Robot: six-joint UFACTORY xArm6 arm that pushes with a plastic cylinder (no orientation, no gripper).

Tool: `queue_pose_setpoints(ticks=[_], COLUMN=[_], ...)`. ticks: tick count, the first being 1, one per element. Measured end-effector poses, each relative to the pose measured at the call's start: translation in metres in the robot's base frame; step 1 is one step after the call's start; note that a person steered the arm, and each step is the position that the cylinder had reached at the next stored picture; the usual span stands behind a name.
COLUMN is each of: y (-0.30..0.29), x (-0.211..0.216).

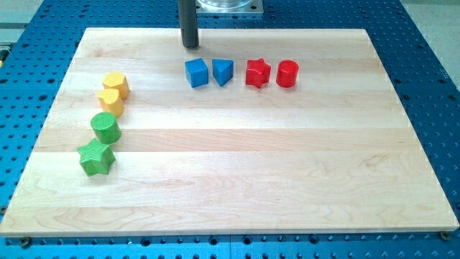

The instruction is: Place the green blocks vertically to each other

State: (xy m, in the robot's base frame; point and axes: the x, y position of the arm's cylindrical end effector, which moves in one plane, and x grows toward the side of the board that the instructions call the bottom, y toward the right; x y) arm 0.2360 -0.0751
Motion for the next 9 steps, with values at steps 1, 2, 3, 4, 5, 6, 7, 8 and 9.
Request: queue_pose_setpoints(ticks=[1, 2, 3, 4, 5, 6, 7, 8, 9], y=[0.0, 0.0, 0.024, 0.004, -0.056, -0.064, -0.017, 0.005, -0.019], x=[0.0, 0.005, 0.03, 0.059, 0.093, 0.132, 0.178, 0.257, 0.365])
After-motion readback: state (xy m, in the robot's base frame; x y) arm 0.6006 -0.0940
